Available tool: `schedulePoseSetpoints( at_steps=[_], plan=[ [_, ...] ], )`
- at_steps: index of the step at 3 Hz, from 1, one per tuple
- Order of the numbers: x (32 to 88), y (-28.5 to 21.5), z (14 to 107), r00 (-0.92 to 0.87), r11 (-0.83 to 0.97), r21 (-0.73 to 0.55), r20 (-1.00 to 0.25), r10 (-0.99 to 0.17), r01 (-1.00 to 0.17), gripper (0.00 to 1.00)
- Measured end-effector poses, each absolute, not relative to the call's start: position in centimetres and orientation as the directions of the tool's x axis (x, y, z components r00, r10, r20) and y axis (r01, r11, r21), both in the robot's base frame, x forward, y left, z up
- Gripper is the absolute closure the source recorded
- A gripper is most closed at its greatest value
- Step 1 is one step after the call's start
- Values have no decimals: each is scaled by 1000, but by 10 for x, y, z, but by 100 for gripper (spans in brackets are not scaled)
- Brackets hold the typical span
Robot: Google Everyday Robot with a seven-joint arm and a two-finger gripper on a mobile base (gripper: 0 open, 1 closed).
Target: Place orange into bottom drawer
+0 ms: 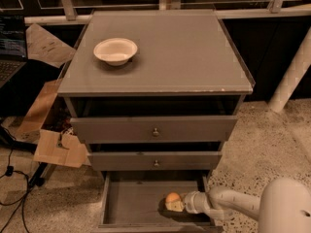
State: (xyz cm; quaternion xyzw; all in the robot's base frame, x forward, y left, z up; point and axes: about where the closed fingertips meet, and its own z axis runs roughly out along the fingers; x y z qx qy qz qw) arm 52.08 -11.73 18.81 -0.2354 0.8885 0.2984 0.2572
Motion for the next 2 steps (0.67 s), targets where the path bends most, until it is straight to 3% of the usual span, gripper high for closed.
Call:
schedulePoseSetpoints(
  at_steps=[2],
  plan=[
    [521,-117,188,-757,711,409,-597,-265,-572,8]
  ],
)
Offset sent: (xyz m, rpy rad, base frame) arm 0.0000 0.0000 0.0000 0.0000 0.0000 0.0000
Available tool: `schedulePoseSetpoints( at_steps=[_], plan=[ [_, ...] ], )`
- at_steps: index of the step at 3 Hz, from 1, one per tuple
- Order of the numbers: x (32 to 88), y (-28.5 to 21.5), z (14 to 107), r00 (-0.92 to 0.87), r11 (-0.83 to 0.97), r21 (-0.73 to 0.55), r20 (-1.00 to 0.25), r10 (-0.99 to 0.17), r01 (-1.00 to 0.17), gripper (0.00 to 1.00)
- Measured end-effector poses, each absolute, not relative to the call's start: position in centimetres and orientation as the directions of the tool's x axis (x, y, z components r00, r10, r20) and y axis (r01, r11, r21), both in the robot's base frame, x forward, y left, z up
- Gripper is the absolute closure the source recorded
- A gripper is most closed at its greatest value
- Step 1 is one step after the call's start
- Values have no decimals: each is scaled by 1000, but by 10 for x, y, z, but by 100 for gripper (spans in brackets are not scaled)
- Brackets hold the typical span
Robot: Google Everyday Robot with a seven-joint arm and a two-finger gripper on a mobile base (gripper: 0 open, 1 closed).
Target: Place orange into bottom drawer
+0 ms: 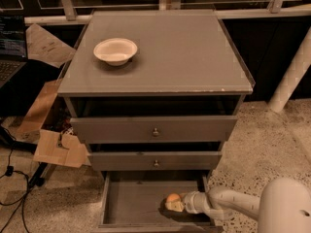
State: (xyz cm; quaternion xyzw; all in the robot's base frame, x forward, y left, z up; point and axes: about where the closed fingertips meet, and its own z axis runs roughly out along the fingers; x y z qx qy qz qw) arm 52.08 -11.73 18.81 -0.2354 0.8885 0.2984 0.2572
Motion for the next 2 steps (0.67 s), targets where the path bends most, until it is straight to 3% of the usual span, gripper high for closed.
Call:
schedulePoseSetpoints(
  at_steps=[1,2],
  plan=[
    [521,-117,188,-757,711,409,-597,-265,-572,0],
    [521,-117,188,-757,711,409,-597,-265,-572,0]
  ],
)
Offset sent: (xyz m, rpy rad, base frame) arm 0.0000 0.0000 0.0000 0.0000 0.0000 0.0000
